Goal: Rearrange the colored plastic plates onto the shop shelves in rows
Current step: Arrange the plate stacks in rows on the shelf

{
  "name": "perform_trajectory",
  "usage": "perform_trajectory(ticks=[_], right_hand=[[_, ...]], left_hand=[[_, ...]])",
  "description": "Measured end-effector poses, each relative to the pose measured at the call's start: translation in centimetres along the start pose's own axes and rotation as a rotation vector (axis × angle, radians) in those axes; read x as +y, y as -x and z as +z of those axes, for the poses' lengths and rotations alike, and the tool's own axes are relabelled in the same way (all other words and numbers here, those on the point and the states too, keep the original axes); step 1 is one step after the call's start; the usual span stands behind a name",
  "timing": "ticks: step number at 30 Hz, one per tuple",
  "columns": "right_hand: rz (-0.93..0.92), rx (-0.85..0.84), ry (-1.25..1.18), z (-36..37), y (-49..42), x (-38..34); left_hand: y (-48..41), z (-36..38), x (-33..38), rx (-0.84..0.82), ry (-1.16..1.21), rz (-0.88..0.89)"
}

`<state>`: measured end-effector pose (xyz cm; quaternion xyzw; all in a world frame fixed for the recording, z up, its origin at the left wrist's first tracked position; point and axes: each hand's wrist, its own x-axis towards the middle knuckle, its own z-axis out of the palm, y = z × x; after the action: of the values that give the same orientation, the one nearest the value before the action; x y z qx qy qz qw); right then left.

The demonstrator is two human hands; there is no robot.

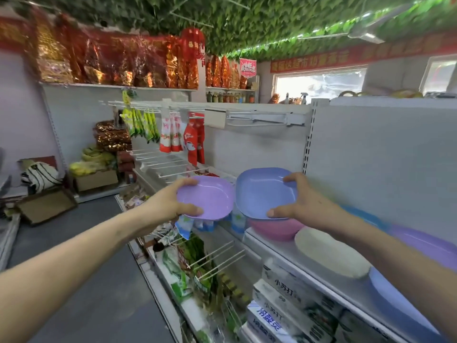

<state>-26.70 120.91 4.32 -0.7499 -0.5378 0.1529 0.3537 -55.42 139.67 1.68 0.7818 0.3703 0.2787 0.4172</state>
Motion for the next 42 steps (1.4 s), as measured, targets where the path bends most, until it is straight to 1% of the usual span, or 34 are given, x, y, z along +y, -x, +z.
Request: perform_trajectory(ticks=[4, 12, 16, 21, 25, 29, 35, 39, 42], right_hand=[[0.079, 0.103, 0.021, -1.6, -0.6, 1.8], [0.355, 0.323, 0.086, -5.8, 3.1, 5.2], [0.483, 0.392, 0.063, -6.8, 6.7, 5.6], [0.658, 0.503, 0.07, -6.8, 11.5, 6.0], [0.712, 0.564, 0.049, -6.1, 14.8, 6.2], [0.761, 0.565, 0.097, -5.6, 16.9, 6.5], [0.809, 0.551, 0.159, -6.1, 18.5, 6.0], [0.838, 0.499, 0.174, -6.6, 19.0, 6.5], [0.813, 0.436, 0.164, -6.8, 19.0, 6.8]], left_hand=[[-5.6, 2.9, 0.7, -0.098, 0.023, 0.093], [-13.3, 9.8, 3.8, -0.343, 0.032, 0.233], [-14.7, 12.2, 5.3, -0.471, 0.047, 0.286], [-15.2, 14.2, 6.1, -0.571, 0.025, 0.337], [-15.1, 15.5, 5.6, -0.624, 0.011, 0.364], [-14.7, 15.8, 5.2, -0.663, 0.037, 0.352], [-14.8, 14.3, 5.3, -0.672, 0.068, 0.326], [-14.6, 13.9, 5.9, -0.661, 0.108, 0.313], [-13.9, 14.0, 6.5, -0.659, 0.114, 0.313]])
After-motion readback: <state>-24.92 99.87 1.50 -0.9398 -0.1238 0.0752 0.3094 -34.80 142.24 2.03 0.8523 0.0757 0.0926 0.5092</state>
